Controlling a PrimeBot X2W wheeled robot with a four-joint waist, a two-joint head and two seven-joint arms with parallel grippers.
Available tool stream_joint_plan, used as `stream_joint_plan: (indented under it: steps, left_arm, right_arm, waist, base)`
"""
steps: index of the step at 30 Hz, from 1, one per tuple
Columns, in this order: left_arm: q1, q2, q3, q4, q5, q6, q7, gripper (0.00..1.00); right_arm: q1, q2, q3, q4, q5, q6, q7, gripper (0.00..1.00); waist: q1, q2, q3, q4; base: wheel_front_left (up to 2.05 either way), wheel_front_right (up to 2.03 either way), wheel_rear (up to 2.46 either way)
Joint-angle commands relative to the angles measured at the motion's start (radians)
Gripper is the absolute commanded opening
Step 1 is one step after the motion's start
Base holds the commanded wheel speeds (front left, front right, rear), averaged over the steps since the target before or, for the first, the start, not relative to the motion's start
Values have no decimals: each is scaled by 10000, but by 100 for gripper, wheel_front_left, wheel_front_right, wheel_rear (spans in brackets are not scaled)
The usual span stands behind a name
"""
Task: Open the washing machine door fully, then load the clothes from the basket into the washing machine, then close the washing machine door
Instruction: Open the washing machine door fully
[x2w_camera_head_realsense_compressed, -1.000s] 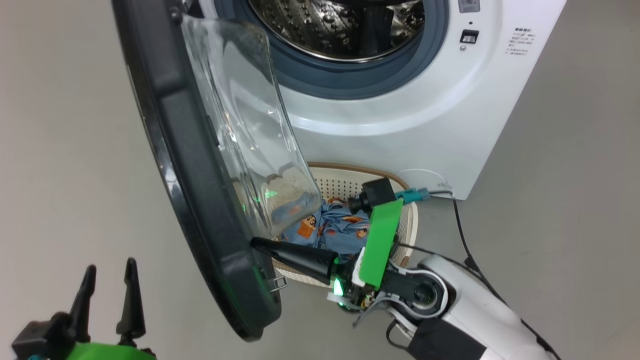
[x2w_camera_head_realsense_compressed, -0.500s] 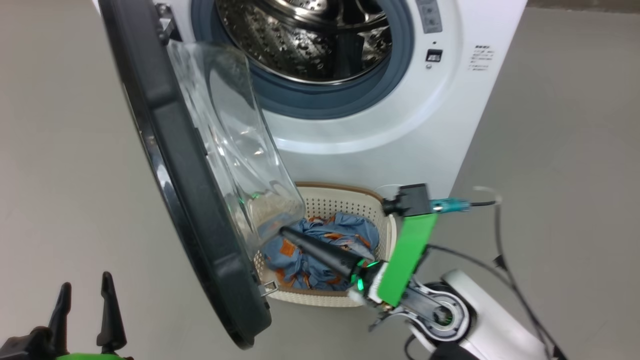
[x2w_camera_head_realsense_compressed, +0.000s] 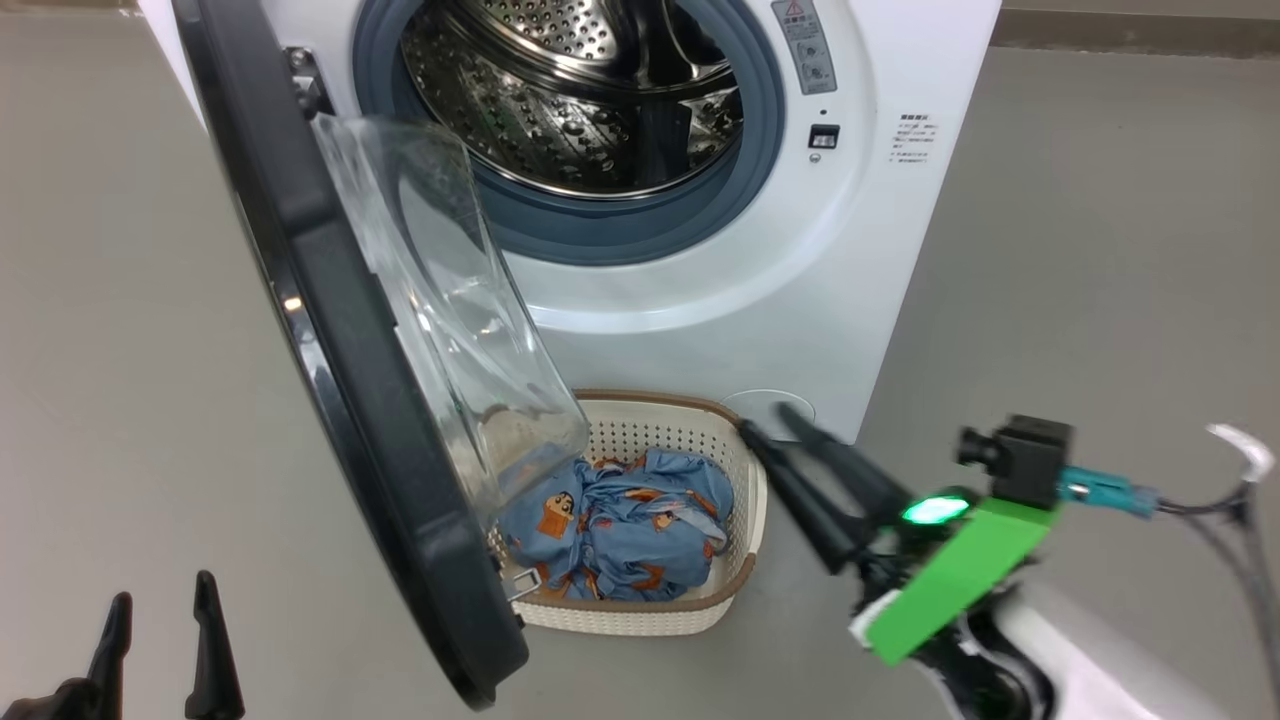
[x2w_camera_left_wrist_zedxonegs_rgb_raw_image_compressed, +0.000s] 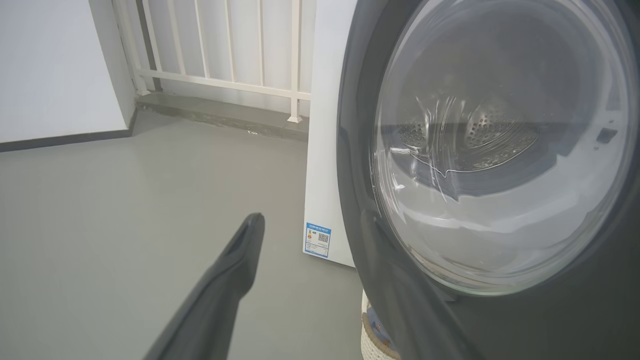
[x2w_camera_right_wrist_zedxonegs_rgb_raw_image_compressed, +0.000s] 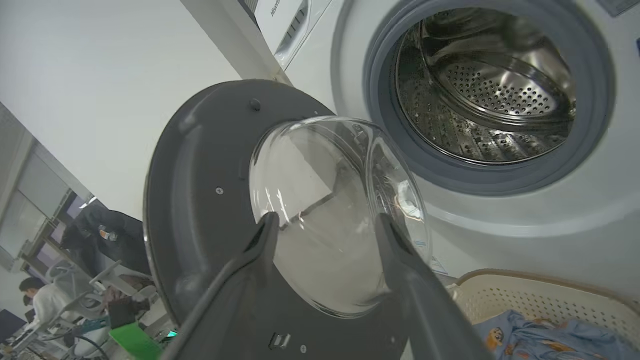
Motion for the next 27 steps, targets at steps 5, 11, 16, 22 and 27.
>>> stream_joint_plan:
  steps: [5,11,16,22,27]
  left_arm:
    - [-33,179,338,-285,136,-1,-65,100]
    - [20,179,398,-302,208,-7,-65,100]
    - [16,179,477,-287,246,-11,-65,100]
    - [69,179,477,-277,302,-13,-65,100]
    - [150,179,453,-294,337,-14,-65,100]
  right_arm:
    - [530,-425,-997,431,-2255,17,-567,100]
    - [2152,441,-3436,99,-5221,17,-573,100]
    - [3527,1371,-5141,-314,-6907,17,-575,100]
    - [4445,1965,-6154,-664,-8352,17,-575,100]
    - [5020,2412,-6760,-835,-8950,17,-576,100]
  waist:
    - [0,0,38,-160]
    - [0,0,77,-300]
    - [0,0,74,-360]
    - [0,0,3,-432]
    - [0,0,-124,-451]
  base:
    - [0,0,0]
    - [0,0,0]
    - [0,0,0]
    - [0,0,0]
    - [0,0,0]
